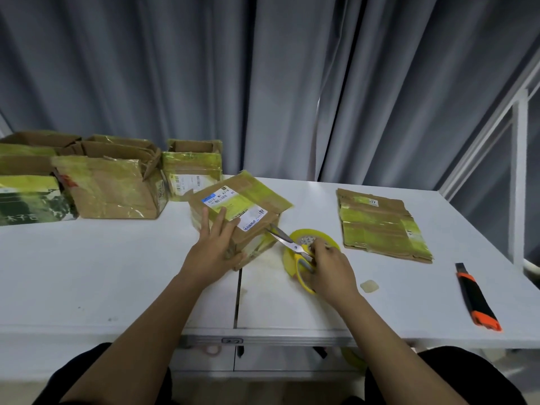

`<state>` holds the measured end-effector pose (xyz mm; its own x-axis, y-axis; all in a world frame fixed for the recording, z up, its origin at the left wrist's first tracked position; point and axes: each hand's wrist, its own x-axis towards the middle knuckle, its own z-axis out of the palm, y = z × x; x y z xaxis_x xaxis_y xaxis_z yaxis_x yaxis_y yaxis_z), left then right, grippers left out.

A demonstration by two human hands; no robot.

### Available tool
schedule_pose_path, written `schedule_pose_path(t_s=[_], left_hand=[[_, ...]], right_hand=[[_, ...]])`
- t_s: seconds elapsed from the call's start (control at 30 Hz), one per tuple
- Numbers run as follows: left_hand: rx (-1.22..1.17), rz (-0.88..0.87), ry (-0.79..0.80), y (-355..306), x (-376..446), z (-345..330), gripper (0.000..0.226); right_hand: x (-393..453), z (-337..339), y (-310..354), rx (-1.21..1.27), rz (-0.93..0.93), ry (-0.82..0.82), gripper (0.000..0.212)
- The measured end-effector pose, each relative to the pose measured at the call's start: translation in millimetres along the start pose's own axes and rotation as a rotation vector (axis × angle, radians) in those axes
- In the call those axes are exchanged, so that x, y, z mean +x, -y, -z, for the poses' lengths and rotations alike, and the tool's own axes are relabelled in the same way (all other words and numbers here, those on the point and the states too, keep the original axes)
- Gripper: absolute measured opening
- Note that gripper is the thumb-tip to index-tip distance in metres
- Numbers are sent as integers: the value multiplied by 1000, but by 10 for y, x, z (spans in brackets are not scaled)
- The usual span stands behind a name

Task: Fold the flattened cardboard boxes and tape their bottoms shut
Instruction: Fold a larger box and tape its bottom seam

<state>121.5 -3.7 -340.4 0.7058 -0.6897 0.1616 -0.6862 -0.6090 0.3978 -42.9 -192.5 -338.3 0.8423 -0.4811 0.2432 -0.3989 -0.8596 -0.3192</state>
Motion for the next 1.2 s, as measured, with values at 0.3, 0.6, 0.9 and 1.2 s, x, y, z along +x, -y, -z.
schedule_pose_path(t_s=[0.3, 0.6, 0.9, 1.2], left_hand=[[5, -9, -37, 23, 39, -42, 74], [30, -30, -42, 2, 48, -40, 71], [142, -145, -155, -62, 69, -24, 70], [197, -139, -137, -92, 46, 6, 69]], right_hand=[[151, 809, 247, -288, 86, 72, 44], [450, 809, 889, -860, 224, 461, 48], [627, 585, 1217, -1017, 240, 595, 29], [573, 585, 1012, -1004, 407, 440, 13]])
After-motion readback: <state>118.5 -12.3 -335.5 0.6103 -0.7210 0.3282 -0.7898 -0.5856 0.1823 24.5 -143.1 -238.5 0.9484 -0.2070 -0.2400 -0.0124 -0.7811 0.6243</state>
